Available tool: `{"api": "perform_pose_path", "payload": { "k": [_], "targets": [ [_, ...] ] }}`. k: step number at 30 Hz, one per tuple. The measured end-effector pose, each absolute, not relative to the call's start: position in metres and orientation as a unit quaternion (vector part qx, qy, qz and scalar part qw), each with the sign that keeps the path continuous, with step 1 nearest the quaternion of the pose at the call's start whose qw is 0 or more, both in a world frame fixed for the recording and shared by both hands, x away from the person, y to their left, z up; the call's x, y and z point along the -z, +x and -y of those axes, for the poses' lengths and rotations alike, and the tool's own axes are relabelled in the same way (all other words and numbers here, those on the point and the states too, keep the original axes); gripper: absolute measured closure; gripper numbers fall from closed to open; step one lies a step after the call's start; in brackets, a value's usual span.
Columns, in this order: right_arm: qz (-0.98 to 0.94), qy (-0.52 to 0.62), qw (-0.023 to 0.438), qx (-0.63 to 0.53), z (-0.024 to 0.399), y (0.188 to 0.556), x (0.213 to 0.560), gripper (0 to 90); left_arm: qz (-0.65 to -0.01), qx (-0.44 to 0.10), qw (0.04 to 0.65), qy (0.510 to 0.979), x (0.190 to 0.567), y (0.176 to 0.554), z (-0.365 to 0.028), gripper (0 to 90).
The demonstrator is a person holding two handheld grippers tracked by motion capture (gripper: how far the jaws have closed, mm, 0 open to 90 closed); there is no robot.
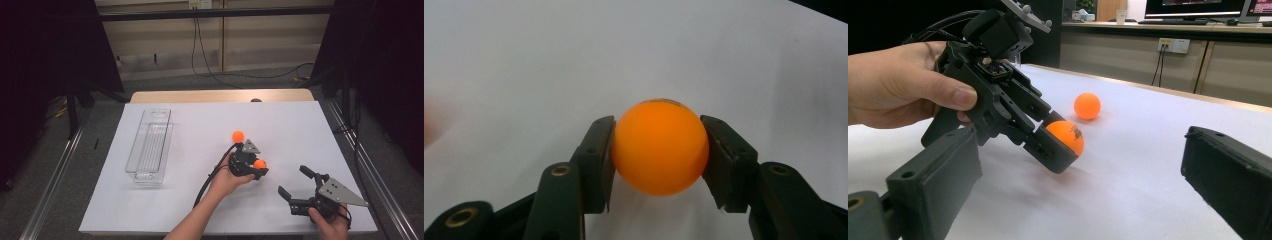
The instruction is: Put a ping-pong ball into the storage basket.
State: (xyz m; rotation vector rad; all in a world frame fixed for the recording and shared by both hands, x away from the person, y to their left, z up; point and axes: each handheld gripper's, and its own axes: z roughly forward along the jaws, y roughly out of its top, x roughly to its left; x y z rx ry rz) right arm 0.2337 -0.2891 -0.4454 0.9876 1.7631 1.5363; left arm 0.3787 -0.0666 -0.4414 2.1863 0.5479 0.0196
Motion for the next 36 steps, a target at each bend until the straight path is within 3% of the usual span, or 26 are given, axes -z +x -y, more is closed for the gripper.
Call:
{"api": "perform_pose_path", "payload": {
  "k": [36],
  "targets": [
    [-0.665, 0.372, 0.298, -0.575, 0.288, 0.234, 0.446, 2.1, -0.244, -0.004, 0.425, 0.871, 0.423, 0.384, 0.022, 50.8]
  ]
}}
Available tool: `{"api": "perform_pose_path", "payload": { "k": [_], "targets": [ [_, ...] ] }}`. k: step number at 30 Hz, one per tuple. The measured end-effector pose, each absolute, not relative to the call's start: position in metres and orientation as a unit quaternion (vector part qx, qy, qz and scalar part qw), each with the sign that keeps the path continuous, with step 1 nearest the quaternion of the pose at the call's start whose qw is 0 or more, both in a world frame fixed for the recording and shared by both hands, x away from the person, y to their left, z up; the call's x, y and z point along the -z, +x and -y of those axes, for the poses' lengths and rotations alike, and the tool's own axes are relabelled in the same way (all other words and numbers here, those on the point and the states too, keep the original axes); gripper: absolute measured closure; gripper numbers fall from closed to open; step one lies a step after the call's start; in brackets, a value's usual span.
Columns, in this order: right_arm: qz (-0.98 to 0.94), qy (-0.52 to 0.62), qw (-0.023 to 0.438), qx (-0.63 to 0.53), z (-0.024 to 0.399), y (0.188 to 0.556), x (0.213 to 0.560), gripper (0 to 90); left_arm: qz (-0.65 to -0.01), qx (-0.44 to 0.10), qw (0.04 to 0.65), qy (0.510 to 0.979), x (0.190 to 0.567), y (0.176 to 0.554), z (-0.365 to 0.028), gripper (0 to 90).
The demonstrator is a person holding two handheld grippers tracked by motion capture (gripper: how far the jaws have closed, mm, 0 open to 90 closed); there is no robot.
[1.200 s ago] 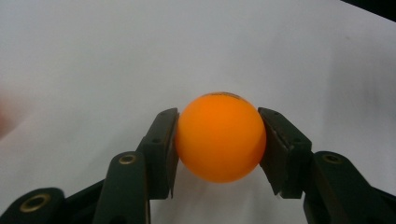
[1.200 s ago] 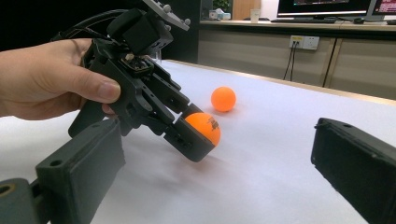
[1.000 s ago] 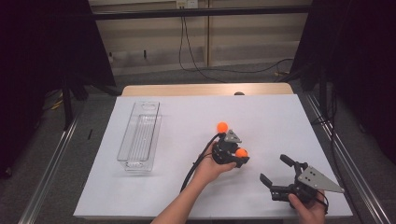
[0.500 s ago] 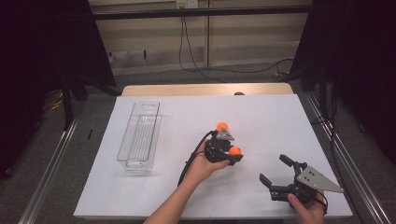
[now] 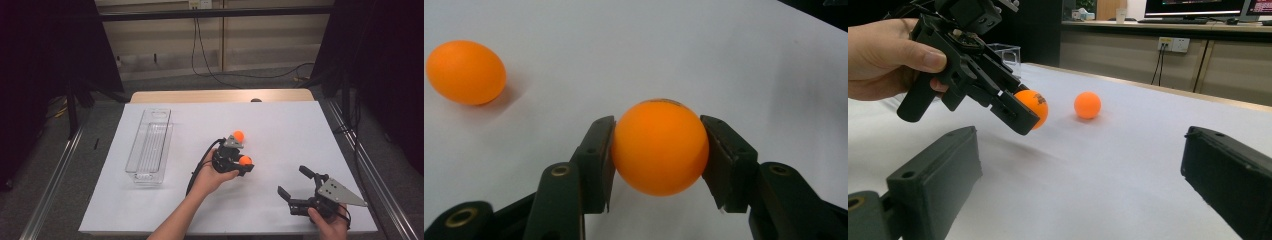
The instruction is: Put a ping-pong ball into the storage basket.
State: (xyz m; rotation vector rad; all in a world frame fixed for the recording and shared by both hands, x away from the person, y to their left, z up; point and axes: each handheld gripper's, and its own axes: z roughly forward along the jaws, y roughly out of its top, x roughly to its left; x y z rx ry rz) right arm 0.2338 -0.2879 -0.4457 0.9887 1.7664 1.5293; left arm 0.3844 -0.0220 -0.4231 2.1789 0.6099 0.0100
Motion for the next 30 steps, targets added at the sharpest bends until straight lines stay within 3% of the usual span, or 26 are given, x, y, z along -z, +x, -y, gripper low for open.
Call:
{"api": "perform_pose_path", "payload": {
  "k": [30],
  "targets": [
    [-0.66, 0.378, 0.3, -0.576, 0.29, 0.233, 0.446, 2.1, -0.266, 0.003, 0.42, 0.868, 0.419, 0.392, -0.011, 50.7]
  ]
}}
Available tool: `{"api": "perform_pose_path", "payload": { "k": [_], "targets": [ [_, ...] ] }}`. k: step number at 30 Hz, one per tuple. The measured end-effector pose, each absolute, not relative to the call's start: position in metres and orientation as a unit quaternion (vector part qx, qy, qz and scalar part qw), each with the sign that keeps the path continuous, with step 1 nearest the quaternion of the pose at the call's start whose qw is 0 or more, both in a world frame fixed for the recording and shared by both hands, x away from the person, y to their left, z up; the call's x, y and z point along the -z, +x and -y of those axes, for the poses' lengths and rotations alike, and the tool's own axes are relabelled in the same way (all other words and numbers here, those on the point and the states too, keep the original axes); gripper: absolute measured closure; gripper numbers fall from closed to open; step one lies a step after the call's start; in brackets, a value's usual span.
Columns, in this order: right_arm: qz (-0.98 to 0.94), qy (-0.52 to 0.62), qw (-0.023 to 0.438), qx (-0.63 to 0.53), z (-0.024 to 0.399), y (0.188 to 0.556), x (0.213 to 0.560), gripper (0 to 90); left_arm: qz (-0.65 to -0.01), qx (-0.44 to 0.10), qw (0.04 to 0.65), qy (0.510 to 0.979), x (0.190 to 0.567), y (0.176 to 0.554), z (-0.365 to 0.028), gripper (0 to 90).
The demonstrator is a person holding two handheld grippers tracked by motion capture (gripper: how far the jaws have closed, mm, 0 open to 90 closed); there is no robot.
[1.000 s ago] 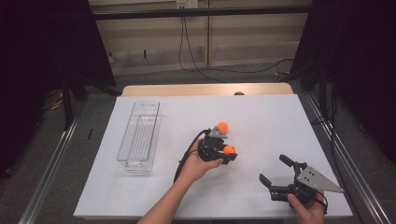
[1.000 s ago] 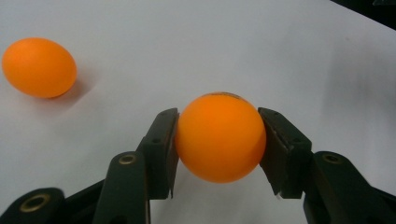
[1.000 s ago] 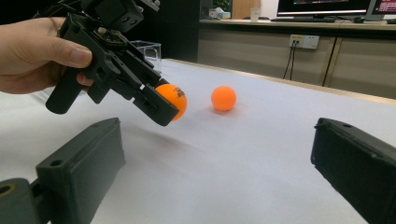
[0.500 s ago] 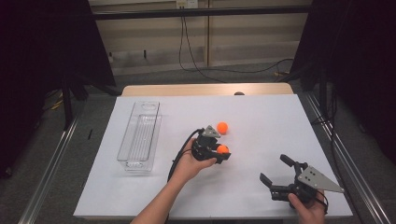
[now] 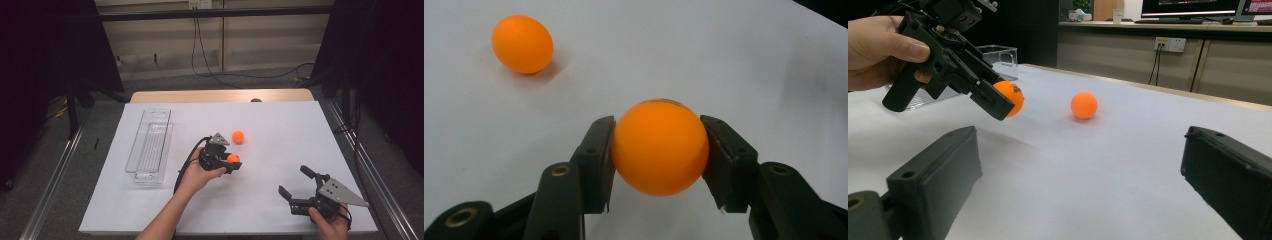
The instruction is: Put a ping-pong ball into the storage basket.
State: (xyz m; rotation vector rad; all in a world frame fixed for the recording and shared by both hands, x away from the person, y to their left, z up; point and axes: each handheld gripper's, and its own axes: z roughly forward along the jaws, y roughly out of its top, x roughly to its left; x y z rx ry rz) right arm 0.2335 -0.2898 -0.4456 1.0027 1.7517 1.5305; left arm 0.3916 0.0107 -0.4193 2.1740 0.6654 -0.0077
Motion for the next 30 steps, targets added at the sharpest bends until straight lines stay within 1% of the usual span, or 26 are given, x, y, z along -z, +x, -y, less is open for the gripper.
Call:
{"api": "perform_pose_path", "payload": {
  "k": [24, 30],
  "targets": [
    [-0.663, 0.373, 0.302, -0.574, 0.29, 0.233, 0.445, 2.1, -0.292, -0.01, 0.423, 0.858, 0.411, 0.397, -0.032, 50.6],
    [-0.663, 0.373, 0.301, -0.575, 0.289, 0.233, 0.445, 2.1, -0.288, -0.014, 0.416, 0.862, 0.41, 0.397, -0.034, 50.6]
  ]
}}
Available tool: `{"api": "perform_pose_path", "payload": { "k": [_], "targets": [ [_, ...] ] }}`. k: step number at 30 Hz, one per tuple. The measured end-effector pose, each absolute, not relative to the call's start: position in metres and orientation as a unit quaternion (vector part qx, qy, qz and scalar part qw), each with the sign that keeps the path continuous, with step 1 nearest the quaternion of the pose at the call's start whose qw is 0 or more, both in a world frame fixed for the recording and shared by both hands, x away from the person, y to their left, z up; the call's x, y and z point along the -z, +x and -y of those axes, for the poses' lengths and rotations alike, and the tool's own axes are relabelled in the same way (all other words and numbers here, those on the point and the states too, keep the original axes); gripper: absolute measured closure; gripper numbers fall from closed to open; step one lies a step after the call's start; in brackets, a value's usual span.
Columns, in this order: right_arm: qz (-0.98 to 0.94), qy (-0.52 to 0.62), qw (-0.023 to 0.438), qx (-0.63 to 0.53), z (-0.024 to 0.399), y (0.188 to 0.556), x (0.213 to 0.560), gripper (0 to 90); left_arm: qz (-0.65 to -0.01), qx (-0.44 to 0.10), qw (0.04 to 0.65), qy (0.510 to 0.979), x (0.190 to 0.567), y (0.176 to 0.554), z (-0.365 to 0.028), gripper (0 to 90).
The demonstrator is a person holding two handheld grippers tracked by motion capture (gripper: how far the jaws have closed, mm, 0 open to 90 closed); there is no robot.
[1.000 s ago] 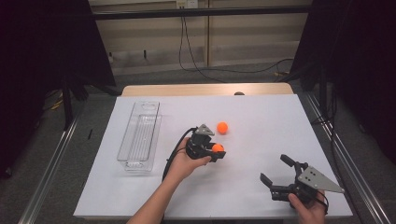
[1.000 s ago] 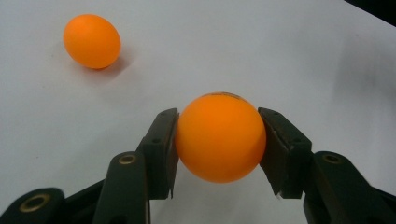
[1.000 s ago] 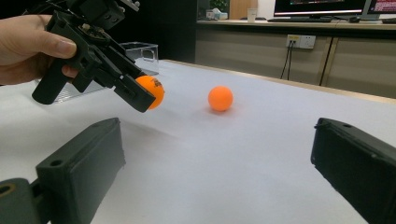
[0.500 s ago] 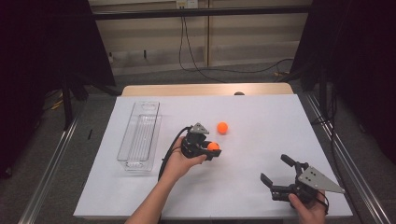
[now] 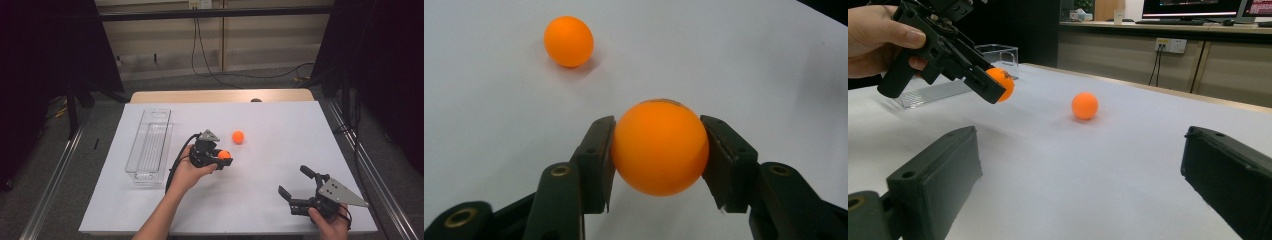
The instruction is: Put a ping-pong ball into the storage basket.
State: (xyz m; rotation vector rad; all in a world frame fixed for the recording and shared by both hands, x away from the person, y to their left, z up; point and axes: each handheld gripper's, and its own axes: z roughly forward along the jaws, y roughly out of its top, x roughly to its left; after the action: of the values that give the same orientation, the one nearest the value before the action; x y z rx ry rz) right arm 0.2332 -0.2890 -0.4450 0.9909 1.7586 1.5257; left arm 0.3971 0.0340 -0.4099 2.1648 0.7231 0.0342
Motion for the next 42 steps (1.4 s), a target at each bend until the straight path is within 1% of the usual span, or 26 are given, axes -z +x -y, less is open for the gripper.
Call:
{"api": "perform_pose_path", "payload": {
  "k": [42],
  "targets": [
    [-0.663, 0.373, 0.302, -0.574, 0.289, 0.233, 0.445, 2.1, -0.323, -0.035, 0.42, 0.847, 0.399, 0.405, -0.064, 50.5]
  ]
}}
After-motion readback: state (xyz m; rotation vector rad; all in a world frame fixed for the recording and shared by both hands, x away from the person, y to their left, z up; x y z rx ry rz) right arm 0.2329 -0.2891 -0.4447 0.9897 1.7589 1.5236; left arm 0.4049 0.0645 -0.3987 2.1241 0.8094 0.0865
